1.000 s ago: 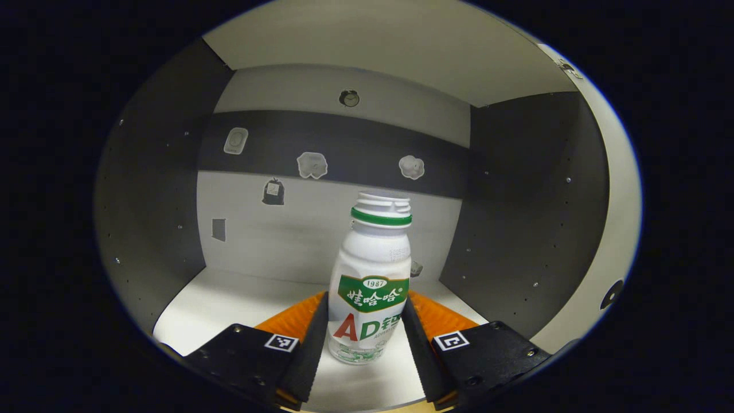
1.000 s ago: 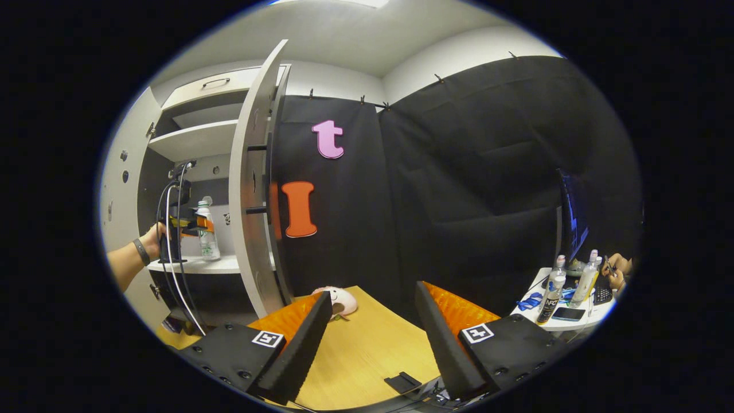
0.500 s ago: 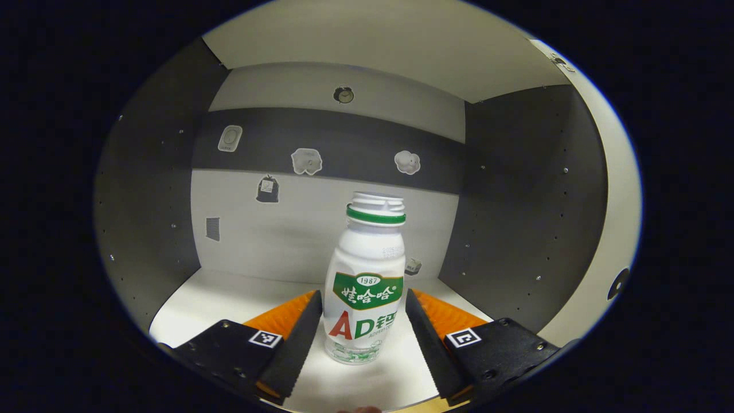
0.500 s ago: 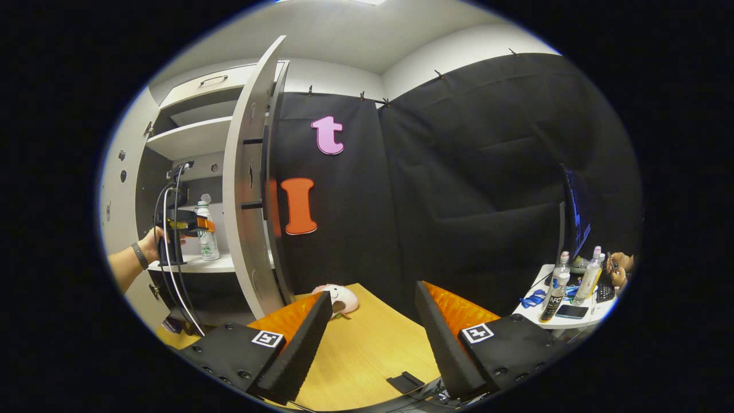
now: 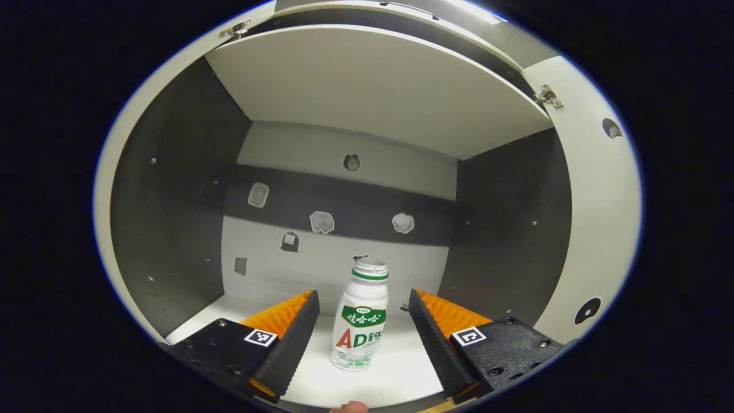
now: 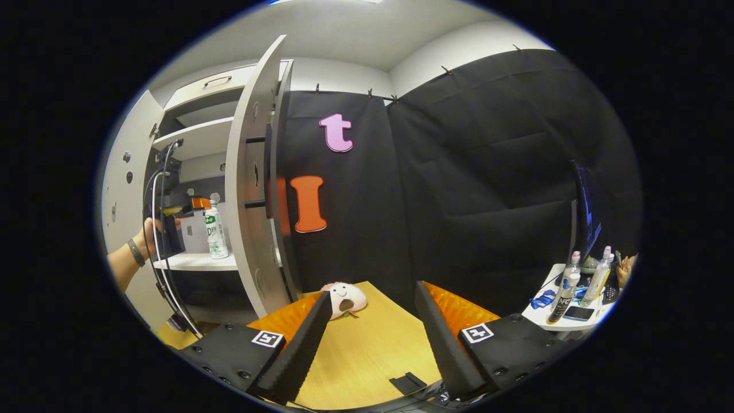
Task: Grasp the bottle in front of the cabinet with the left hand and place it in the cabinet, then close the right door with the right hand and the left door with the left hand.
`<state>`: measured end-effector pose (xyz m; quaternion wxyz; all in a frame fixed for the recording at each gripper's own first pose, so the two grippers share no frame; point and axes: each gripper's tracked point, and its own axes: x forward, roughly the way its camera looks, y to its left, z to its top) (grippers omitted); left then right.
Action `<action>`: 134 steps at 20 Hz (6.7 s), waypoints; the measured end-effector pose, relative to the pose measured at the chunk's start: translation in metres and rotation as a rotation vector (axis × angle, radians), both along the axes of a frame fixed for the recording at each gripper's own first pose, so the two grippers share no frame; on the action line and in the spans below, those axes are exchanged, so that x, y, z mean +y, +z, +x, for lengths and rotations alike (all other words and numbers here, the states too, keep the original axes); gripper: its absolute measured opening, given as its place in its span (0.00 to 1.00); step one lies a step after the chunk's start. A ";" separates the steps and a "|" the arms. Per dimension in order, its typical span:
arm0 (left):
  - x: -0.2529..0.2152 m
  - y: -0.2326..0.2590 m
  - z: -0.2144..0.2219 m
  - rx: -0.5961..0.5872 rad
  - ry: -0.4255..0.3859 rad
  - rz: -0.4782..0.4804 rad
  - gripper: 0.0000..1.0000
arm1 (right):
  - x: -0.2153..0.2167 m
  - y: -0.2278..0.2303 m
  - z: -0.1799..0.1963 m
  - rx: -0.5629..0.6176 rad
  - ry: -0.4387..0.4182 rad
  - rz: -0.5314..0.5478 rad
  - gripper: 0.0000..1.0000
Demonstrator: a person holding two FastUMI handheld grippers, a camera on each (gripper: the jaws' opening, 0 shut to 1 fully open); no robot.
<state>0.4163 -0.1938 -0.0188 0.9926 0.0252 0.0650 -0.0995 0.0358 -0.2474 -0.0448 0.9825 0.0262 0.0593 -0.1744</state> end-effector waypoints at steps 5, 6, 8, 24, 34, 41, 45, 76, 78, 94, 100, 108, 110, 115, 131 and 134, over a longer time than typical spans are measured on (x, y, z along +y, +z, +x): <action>0.004 0.038 -0.066 -0.046 0.004 0.005 0.96 | 0.008 0.018 0.016 -0.027 0.110 0.013 0.97; 0.005 0.041 -0.081 -0.054 0.011 0.007 0.96 | 0.009 0.018 0.018 -0.021 0.135 0.018 0.90; 0.011 0.047 -0.119 -0.074 0.029 0.008 0.96 | 0.010 0.024 0.020 -0.029 0.188 0.047 0.97; 0.084 -0.011 -0.336 -0.058 0.303 0.014 0.96 | 0.045 0.036 0.025 -0.064 0.394 0.054 0.97; 0.119 -0.023 -0.325 -0.057 0.235 -0.004 0.96 | 0.044 0.123 0.082 -0.191 0.307 -0.032 0.97; 0.145 -0.017 -0.320 -0.085 0.250 -0.002 0.96 | 0.036 0.146 0.133 -0.162 0.250 -0.080 0.96; 0.162 -0.011 -0.314 -0.102 0.263 0.027 0.96 | 0.037 0.149 0.135 -0.179 0.219 -0.105 0.96; 0.202 0.009 -0.336 -0.143 0.300 0.031 0.96 | 0.247 0.131 0.165 -0.158 0.576 -0.159 0.95; 0.209 0.012 -0.340 -0.153 0.321 0.039 0.95 | 0.257 0.125 0.168 -0.153 0.604 -0.141 0.96; 0.332 0.067 -0.368 -0.241 0.581 0.047 0.96 | 0.301 0.100 0.230 -0.111 0.569 -0.059 0.95; 0.353 0.082 -0.331 -0.255 0.579 0.048 0.95 | 0.301 0.098 0.222 -0.100 0.558 -0.076 0.96; 0.367 0.110 -0.274 -0.331 0.557 0.088 0.95 | 0.275 0.096 0.157 -0.088 0.563 -0.093 0.96; 0.367 0.110 -0.265 -0.336 0.549 0.115 0.95 | 0.260 0.096 0.149 -0.084 0.538 -0.085 0.95; 0.362 0.111 -0.265 -0.338 0.535 0.164 0.94 | 0.225 0.095 0.138 -0.091 0.476 -0.074 0.96; 0.220 0.072 -0.231 -0.244 0.252 0.069 0.92 | 0.168 0.097 0.100 -0.087 0.407 -0.051 0.96; 0.195 0.071 -0.219 -0.231 0.209 0.046 0.91 | 0.152 0.098 0.091 -0.085 0.367 -0.049 0.96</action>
